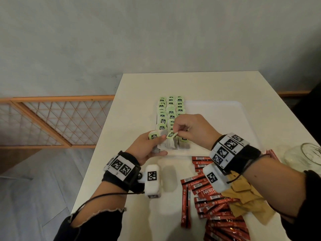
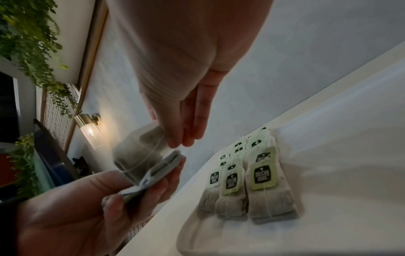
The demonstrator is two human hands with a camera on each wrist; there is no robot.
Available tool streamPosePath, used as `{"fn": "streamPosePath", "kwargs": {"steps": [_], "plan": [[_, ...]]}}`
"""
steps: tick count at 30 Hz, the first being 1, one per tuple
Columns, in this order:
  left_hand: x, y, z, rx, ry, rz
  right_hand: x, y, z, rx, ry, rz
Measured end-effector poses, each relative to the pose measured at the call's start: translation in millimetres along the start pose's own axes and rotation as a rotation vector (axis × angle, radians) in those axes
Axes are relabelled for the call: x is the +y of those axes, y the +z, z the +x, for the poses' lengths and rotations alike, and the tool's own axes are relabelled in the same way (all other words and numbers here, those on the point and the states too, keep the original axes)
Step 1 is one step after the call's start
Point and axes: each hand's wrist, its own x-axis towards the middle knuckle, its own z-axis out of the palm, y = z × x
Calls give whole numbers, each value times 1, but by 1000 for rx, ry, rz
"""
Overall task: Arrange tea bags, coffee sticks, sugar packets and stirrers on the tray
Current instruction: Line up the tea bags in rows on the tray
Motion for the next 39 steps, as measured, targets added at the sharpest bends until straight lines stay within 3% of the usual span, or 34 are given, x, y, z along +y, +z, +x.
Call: {"fn": "streamPosePath", "kwargs": {"steps": [6, 11, 15, 23, 29, 35, 39], "plan": [[3, 6, -5, -24, 5, -51, 0, 4, 2, 38, -46, -61], [3, 7, 0, 39, 23, -44, 6, 10, 2, 54, 77, -22], [2, 7, 3, 70, 32, -18, 5, 12, 0, 37, 181, 140], [-3, 0, 11, 127, 69, 38, 6, 19, 1, -120, 475, 397], [-9, -11, 11, 220, 86, 63, 15, 23, -3, -84, 447, 141], [-7, -11, 8, 90, 84, 46, 9, 23, -4, -182, 359, 254], [-5, 0, 8, 72, 71, -75, 3, 32, -5, -171, 248, 99]]}}
